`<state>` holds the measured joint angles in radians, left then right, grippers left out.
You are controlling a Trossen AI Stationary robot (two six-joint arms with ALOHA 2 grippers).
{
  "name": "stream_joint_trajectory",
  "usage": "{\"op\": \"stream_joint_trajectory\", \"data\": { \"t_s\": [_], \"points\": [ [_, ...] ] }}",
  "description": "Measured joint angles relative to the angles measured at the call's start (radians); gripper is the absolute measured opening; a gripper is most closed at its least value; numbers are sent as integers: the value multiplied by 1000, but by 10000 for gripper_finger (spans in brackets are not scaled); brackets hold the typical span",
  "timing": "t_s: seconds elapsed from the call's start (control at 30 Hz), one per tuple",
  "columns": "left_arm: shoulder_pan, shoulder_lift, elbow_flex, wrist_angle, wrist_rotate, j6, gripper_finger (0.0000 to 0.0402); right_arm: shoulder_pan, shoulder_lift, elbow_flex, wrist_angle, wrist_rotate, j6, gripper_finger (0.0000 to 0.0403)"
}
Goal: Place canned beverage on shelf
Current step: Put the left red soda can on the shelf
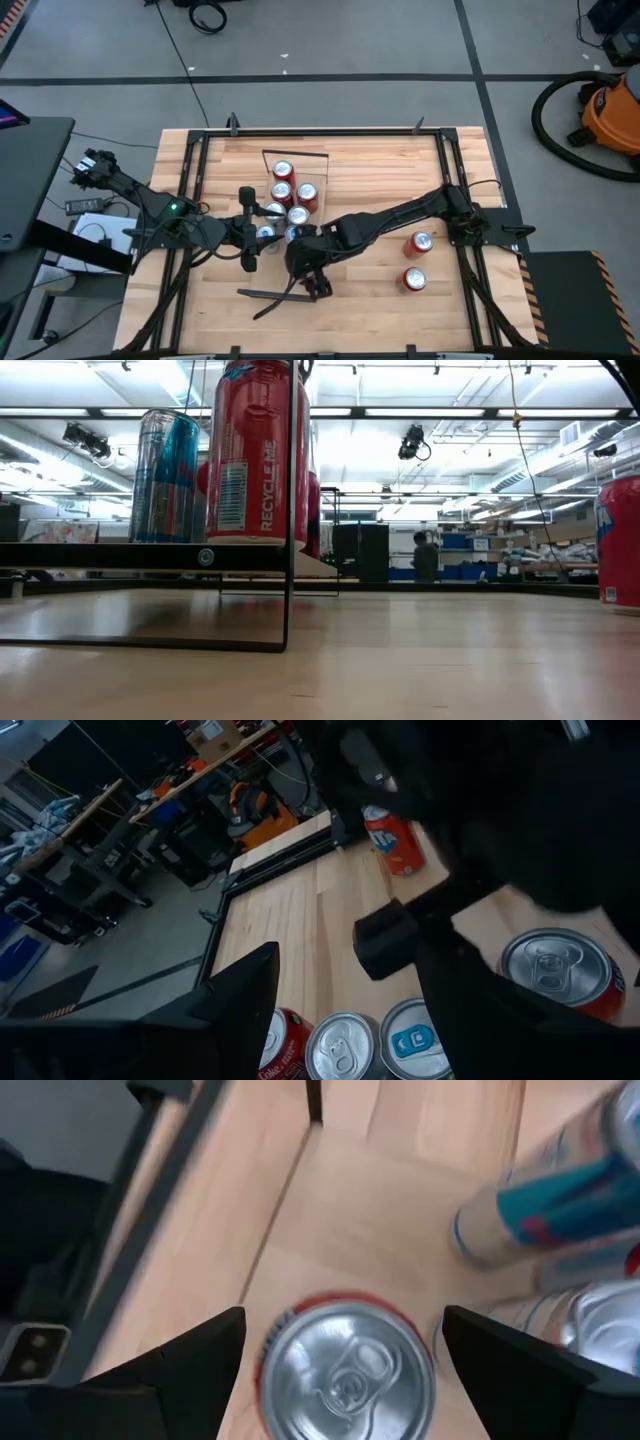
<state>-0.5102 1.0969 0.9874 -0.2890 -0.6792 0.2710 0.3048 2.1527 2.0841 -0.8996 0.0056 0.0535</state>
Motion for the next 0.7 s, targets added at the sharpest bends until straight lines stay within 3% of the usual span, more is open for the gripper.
{"op": "stream_joint_trajectory", "data": {
  "t_s": [0.3,0.5,0.7],
  "points": [
    [0,0,0,-1,0,0,249,16,-35,12,2,31,-6,350],
    [0,0,0,0,0,-3,249,46,-104,12,-80,139,8,350],
    [0,0,0,0,0,-17,249,91,-138,-58,-210,311,95,350]
  ]
}}
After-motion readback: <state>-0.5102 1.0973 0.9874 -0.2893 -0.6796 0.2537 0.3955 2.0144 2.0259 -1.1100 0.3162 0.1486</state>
